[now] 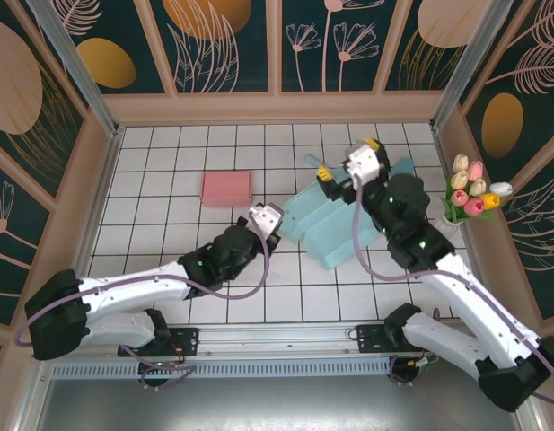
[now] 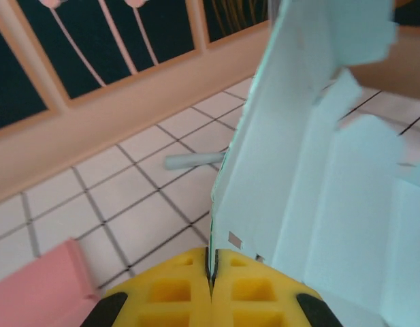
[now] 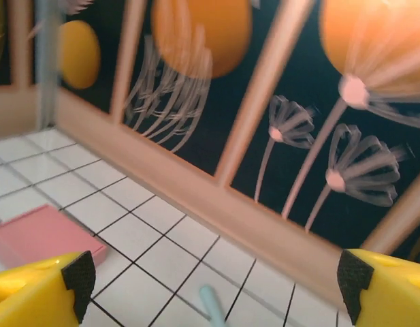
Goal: Fold the paper box
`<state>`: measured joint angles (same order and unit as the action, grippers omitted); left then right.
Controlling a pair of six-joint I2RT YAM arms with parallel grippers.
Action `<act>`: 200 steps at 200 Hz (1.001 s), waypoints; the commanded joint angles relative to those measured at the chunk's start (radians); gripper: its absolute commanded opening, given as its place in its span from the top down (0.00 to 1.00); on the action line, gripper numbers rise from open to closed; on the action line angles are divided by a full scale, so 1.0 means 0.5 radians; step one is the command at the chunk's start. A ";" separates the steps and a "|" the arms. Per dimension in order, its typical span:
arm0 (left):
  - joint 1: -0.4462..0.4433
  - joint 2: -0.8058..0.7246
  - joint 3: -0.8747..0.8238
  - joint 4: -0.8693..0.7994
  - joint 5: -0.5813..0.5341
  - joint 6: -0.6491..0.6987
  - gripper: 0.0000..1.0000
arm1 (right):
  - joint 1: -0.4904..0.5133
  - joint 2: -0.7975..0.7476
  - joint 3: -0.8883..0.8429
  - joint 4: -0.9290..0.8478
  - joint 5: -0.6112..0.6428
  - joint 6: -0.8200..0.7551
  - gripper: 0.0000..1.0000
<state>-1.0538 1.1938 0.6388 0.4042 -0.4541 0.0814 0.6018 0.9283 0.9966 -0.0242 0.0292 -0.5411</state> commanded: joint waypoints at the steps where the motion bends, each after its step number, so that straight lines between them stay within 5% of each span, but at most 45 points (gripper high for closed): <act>1: 0.088 -0.035 -0.025 0.065 -0.013 0.330 1.00 | -0.032 0.121 0.218 -0.447 -0.561 -0.940 0.14; 33: 0.117 0.043 0.026 0.045 -0.021 0.373 1.00 | -0.026 0.314 0.518 -0.779 -0.588 -1.382 0.35; 100: 0.117 0.210 0.091 0.033 -0.089 0.396 1.00 | 0.078 0.738 0.940 -1.543 -0.037 -1.697 0.45; 200: 0.117 0.192 0.094 -0.023 -0.054 0.354 1.00 | 0.140 0.876 0.638 -1.483 0.124 -1.683 0.57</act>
<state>-0.9985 1.2972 0.6548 0.4023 -0.4801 0.2615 0.6540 1.3411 1.3319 -0.7509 0.0410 -1.3563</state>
